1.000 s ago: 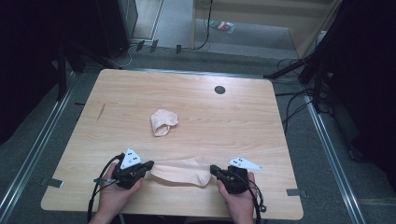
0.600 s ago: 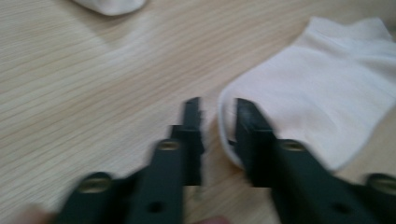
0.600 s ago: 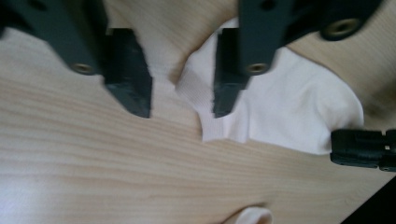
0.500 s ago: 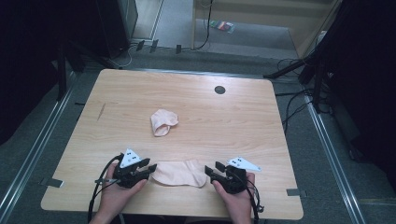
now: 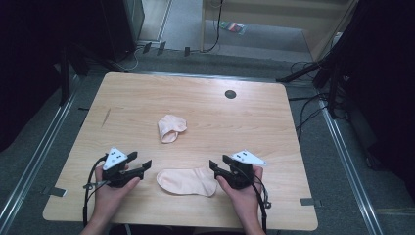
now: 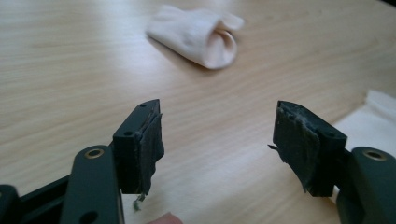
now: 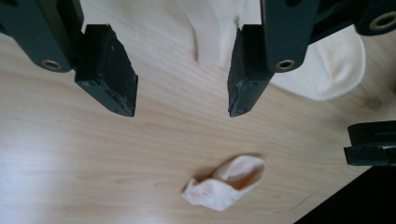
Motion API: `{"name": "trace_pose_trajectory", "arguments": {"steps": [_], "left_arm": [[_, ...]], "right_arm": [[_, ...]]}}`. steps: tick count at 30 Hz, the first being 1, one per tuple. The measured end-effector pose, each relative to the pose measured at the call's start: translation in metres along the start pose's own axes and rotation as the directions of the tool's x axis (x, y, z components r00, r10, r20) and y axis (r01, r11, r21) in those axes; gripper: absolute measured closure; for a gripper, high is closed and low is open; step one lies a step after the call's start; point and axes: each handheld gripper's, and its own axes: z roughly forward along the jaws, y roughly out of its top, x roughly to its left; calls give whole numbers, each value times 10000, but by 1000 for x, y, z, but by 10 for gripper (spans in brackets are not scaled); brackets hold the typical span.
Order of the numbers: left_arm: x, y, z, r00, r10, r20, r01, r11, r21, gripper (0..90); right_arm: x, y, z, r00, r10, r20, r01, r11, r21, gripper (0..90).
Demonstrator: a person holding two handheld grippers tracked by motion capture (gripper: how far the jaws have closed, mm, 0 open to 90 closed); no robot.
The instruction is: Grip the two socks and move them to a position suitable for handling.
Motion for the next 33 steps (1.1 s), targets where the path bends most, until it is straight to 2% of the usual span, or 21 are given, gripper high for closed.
{"name": "trace_pose_trajectory", "arguments": {"steps": [4,9,12,16,19,20,25,27,30,33], "left_arm": [[20,-1,-6,9984,-538,-157,532,9979,-372,293],[35,-3,-5,9956,-850,-403,832,9955,-449,279],[36,-5,-2,9946,-956,-395,942,9949,-366,280],[31,-6,2,9964,-627,-573,613,9978,-251,284],[29,-6,3,9972,-456,-601,448,9989,-144,287],[29,-6,3,9970,-486,-610,476,9987,-164,289],[31,-6,3,9957,-700,-606,693,9975,-147,297],[31,-6,4,9956,-686,-630,679,9976,-133,301],[30,-6,4,9961,-620,-632,615,9981,-99,302],[31,-6,4,9960,-627,-639,623,9980,-86,304]], "right_arm": [[11,22,21,9998,-28,-204,30,9999,96,437],[25,39,55,9990,-66,-449,88,9988,483,442],[31,48,79,9988,-137,-471,175,9964,827,446],[34,59,107,9995,-223,-240,249,9929,1161,448],[34,67,125,9999,-65,-116,78,9930,1179,444],[35,70,129,9999,58,-106,-45,9930,1177,439],[46,80,154,9999,19,-136,-4,9933,1159,397],[50,80,167,9999,-160,4,159,9938,1104,359],[59,80,188,9982,-446,389,378,9864,1597,310],[67,76,200,9919,-1005,778,835,9767,1977,363]]}}
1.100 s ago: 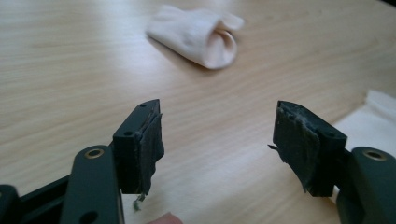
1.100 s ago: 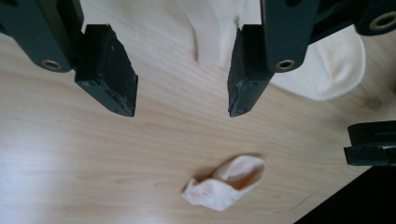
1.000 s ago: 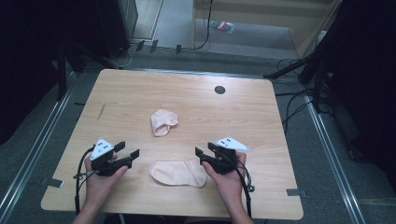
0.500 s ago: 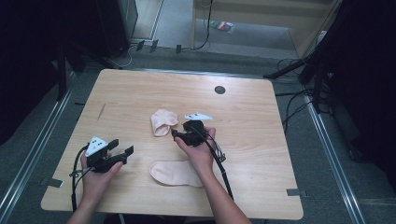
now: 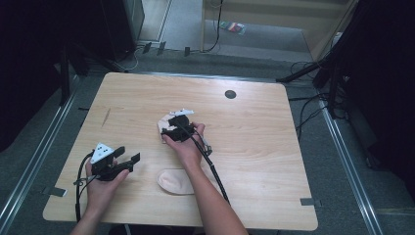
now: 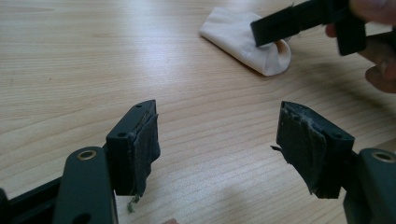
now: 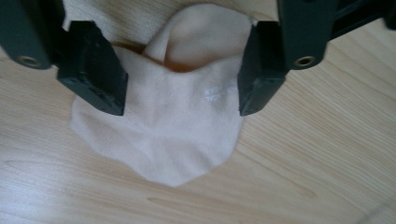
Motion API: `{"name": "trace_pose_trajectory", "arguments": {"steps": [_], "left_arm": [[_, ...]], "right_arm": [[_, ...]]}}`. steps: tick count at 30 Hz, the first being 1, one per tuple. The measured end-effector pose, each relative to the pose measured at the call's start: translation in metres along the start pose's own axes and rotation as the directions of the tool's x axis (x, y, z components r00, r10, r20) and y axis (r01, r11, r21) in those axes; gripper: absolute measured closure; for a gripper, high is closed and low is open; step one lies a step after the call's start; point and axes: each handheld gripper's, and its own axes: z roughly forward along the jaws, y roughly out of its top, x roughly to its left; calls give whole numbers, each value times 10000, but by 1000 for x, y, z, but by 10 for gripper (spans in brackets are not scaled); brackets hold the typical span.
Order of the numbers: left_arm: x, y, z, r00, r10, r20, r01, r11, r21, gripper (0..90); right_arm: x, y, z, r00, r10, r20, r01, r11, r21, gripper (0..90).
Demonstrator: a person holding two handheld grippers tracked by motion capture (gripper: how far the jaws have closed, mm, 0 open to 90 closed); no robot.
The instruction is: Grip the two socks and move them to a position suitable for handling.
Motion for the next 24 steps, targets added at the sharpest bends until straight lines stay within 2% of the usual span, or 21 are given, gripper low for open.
{"name": "trace_pose_trajectory", "arguments": {"steps": [2,4,5,6,8,10,13,16,20,24], "left_arm": [[0,0,0,10000,-6,-1,6,10000,-1,305],[0,0,0,10000,-9,-14,9,10000,24,307],[0,0,0,10000,-4,-13,4,10000,31,307],[0,0,0,10000,2,-17,-2,10000,35,307],[0,0,0,10000,0,-19,0,10000,38,308],[0,0,0,10000,-29,-7,29,10000,20,309],[0,0,0,10000,-51,-19,51,10000,8,309],[0,0,0,10000,-22,-28,22,10000,14,310],[-1,0,1,10000,12,-86,-12,10000,10,312],[-1,0,1,9999,2,-101,-2,10000,12,312]], "right_arm": [[5,-2,6,9991,-95,410,81,9994,349,421],[6,-4,7,9961,-376,801,351,9989,324,595],[7,-4,6,9954,-435,858,404,9984,386,721],[6,-4,5,9966,-384,727,353,9984,446,782],[2,-2,1,9965,-314,770,273,9982,529,807],[-3,0,-8,9972,-136,733,118,9996,261,812],[-16,5,-33,9974,87,712,-69,9997,-253,813],[-36,4,-63,9948,145,1010,-80,9979,-646,813],[-67,-10,-90,9877,515,1474,-421,9969,-661,813],[-88,-36,-101,9818,824,1711,-740,9957,-550,811]]}}
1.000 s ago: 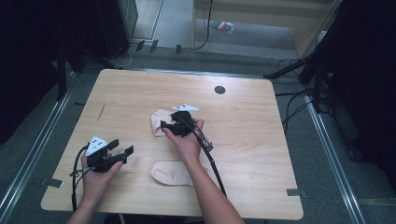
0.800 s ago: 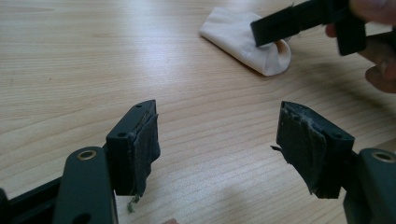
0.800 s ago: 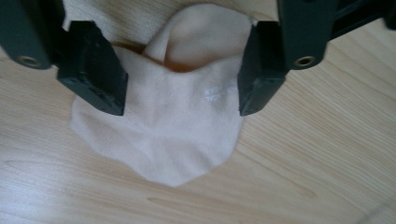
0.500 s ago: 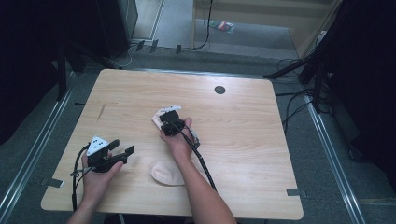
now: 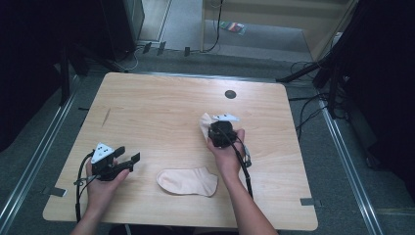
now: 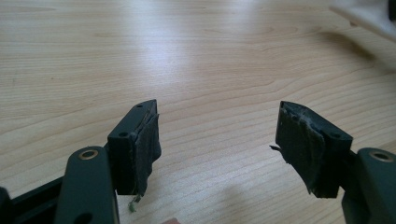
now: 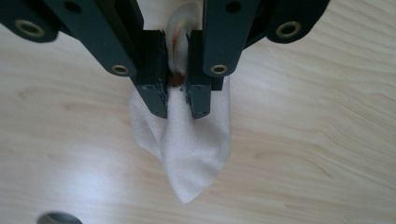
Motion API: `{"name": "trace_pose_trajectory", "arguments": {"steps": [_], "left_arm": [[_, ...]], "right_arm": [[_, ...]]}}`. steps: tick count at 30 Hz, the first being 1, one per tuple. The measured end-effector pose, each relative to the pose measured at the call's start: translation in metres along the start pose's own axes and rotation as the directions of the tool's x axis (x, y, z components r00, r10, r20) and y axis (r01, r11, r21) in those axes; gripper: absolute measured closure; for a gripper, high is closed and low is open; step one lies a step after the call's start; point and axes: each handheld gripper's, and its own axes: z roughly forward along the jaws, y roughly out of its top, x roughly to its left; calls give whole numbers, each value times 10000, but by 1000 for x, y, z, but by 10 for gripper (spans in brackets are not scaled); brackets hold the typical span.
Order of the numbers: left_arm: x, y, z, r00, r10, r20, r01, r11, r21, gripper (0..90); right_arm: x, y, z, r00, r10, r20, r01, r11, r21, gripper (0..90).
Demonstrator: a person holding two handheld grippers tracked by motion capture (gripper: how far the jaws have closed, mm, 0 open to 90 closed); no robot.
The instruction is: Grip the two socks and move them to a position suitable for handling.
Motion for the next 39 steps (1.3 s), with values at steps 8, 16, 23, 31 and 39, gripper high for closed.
{"name": "trace_pose_trajectory", "arguments": {"steps": [8,16,23,31,39], "left_arm": [[0,0,0,10000,-1,-27,1,10000,-32,311],[-1,0,0,10000,-4,-62,4,10000,18,311],[-1,0,0,10000,-22,-38,22,10000,2,312],[-1,0,0,10000,7,-73,-7,10000,8,314],[-1,0,0,9999,20,-103,-20,10000,1,315]], "right_arm": [[-25,-26,-14,9899,975,-1030,-1044,9925,-638,491],[-57,-27,-7,9775,2098,-201,-2104,9770,-336,558],[-49,-35,16,9909,1334,173,-1335,9911,17,620],[-46,-39,16,9947,918,471,-906,9956,-251,895],[-37,-18,-10,9967,800,-153,-812,9900,-1150,900]]}}
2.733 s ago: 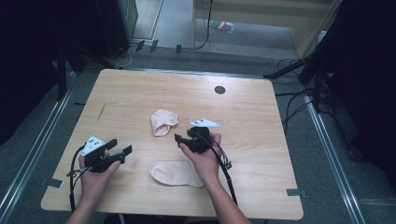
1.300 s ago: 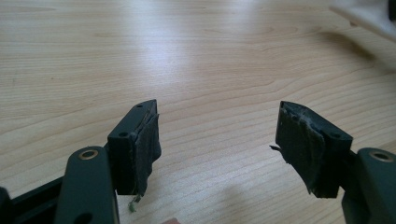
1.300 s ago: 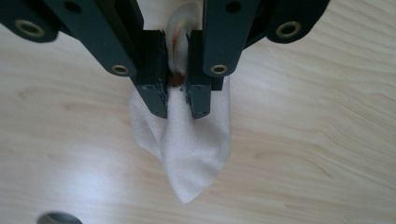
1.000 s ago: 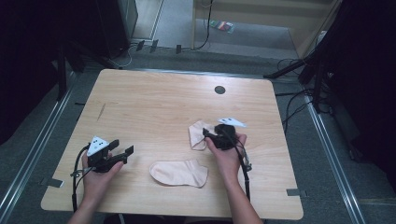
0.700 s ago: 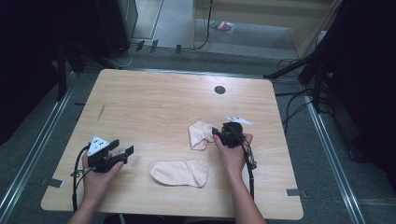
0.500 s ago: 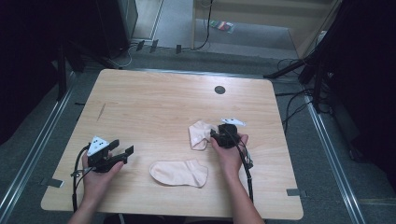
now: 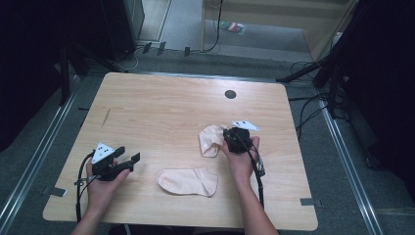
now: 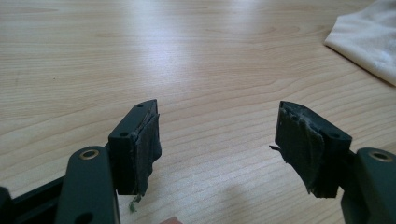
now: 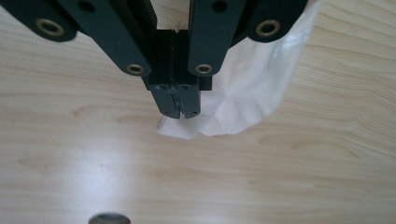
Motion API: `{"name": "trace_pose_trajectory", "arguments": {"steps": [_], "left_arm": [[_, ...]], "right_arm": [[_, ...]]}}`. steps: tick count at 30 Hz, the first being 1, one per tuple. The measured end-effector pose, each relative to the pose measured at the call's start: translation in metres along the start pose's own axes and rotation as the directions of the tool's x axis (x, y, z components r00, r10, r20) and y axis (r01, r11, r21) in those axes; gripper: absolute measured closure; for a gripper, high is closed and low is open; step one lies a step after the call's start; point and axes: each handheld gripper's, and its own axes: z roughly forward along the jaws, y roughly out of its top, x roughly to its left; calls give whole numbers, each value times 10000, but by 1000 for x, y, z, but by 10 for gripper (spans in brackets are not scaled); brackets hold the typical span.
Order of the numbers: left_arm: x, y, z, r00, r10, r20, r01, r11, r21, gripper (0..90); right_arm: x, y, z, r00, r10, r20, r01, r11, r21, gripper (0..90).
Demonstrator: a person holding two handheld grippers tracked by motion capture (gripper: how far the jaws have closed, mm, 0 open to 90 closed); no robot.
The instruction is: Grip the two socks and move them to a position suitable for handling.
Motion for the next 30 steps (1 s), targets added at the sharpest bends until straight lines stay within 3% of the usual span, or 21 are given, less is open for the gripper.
{"name": "trace_pose_trajectory", "arguments": {"steps": [2,8,14,17,19,22,26,29,30], "left_arm": [[0,0,0,10000,-33,-14,33,10000,-15,315],[0,0,0,10000,0,-10,0,10000,-9,317],[1,0,0,10000,-30,32,30,9999,-102,317],[1,0,-1,10000,-39,64,40,10000,-91,316],[2,0,-1,9999,-116,62,116,9998,-132,317],[3,0,-1,9999,-127,77,128,9998,-120,316],[2,0,-1,9998,-158,85,159,9998,-101,317],[1,0,0,9999,-103,72,104,9999,-59,319],[1,0,0,9999,-78,63,78,10000,-57,319]], "right_arm": [[9,8,-5,9997,-50,-253,46,9999,-138,900],[58,35,-16,9925,-761,-954,712,9960,-539,900],[113,64,-27,9702,-1460,-1932,1244,9850,-1198,900],[128,76,-40,9588,-1470,-2431,1065,9794,-1718,900],[127,78,-43,9603,-1376,-2426,936,9784,-1845,900],[111,67,-34,9720,-882,-2177,565,9874,-1479,900],[72,30,-6,9869,61,-1612,-122,9992,-371,900],[35,-5,12,9937,568,-971,-513,9970,583,891],[27,-11,13,9942,708,-805,-654,9955,681,882]]}}
